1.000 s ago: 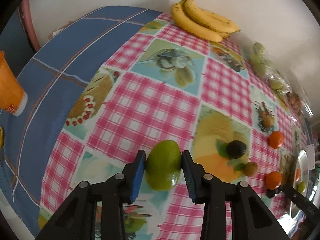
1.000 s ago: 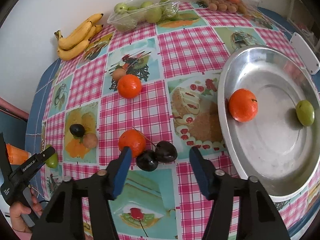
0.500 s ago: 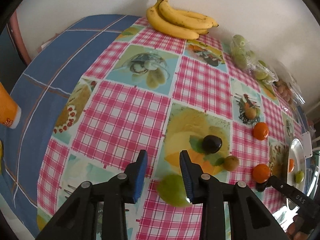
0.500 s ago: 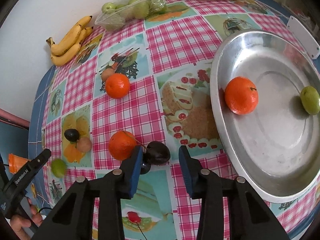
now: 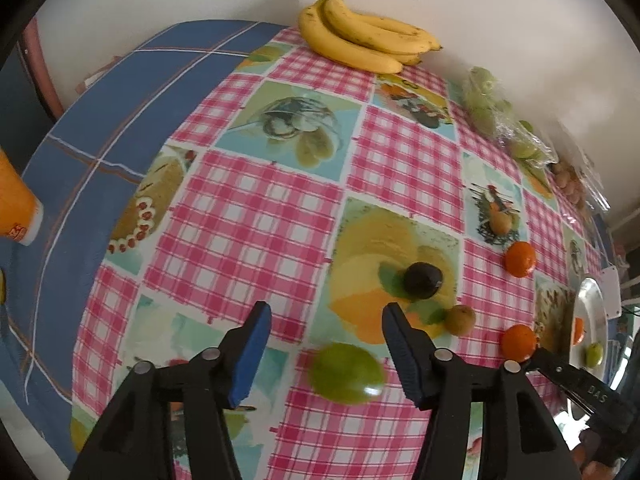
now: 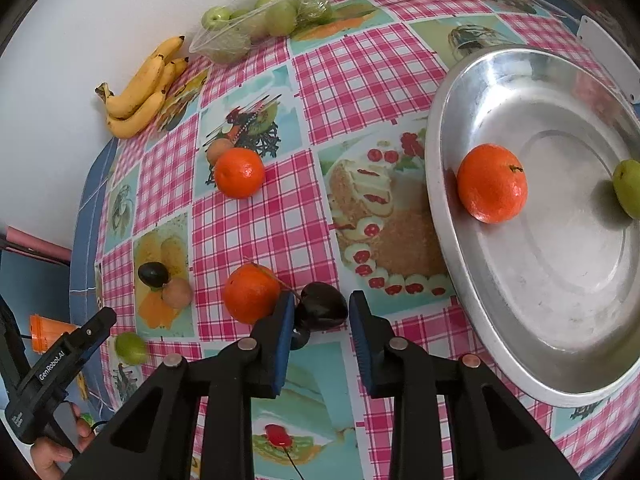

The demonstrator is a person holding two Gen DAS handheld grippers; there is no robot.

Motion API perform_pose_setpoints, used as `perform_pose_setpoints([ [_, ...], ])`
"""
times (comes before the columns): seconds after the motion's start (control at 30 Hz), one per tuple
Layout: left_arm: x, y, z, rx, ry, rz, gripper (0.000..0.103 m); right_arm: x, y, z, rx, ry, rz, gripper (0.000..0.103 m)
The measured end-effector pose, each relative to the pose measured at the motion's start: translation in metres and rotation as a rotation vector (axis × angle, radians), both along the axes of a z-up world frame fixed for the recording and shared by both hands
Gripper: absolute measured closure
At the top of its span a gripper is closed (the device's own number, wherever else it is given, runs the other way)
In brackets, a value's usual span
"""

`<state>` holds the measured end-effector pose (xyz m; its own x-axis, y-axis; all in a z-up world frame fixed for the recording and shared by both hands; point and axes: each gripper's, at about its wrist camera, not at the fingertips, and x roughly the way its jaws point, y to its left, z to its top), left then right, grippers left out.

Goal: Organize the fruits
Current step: 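Close the right gripper on the tangerine beside the dark cherries while the left holds the pear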

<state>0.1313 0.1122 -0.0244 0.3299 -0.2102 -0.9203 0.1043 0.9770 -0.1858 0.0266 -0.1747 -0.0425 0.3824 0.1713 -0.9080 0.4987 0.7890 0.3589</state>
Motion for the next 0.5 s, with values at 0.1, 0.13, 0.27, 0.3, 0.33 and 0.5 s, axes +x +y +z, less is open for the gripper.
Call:
perform_pose_setpoints([
  [0.1, 0.0, 0.002, -0.007, 0.006, 0.029, 0.003, 0.041, -0.001, -0.001, -0.001, 0.013, -0.001, -0.008, 0.074],
  [0.13, -0.001, 0.002, -0.009, 0.004, 0.038, 0.001, 0.041, -0.001, -0.001, -0.001, 0.019, -0.001, -0.011, 0.075],
  [0.27, -0.002, 0.001, -0.018, -0.029, 0.071, 0.002, 0.041, -0.002, -0.003, -0.001, 0.028, -0.005, -0.015, 0.076],
  [0.3, -0.002, 0.0, -0.018, -0.031, 0.073, 0.001, 0.041, -0.002, -0.003, -0.001, 0.029, -0.005, -0.015, 0.076],
  [0.33, -0.002, 0.0, -0.02, -0.026, 0.077, 0.001, 0.041, -0.002, -0.002, -0.001, 0.03, -0.005, -0.015, 0.076],
  [0.5, -0.003, -0.005, -0.024, -0.018, 0.1, -0.02, 0.04, -0.003, -0.004, 0.0, 0.037, -0.01, -0.02, 0.077],
])
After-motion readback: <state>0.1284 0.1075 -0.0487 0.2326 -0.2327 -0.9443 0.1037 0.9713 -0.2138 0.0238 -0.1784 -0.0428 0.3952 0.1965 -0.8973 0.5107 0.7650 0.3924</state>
